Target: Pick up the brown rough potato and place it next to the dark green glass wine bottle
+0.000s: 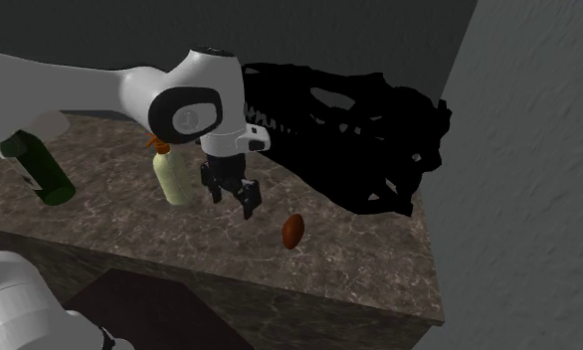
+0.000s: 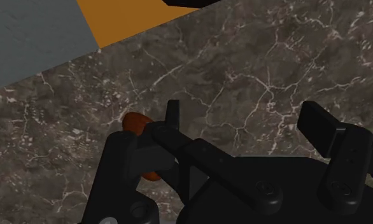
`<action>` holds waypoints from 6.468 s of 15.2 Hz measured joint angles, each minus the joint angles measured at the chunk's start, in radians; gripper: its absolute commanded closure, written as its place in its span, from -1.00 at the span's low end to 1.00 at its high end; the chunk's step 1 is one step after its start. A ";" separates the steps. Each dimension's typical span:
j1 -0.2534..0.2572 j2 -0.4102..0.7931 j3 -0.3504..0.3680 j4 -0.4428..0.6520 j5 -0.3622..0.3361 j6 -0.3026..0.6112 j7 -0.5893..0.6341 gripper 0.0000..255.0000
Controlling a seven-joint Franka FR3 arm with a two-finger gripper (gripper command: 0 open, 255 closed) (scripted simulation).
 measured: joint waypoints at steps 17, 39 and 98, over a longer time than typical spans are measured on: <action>-0.038 0.485 -0.125 0.191 0.107 0.328 -0.265 -1.00; -0.040 0.503 -0.125 0.176 0.113 0.362 -0.269 1.00; -0.030 0.368 -0.117 0.834 0.079 -0.427 -0.265 1.00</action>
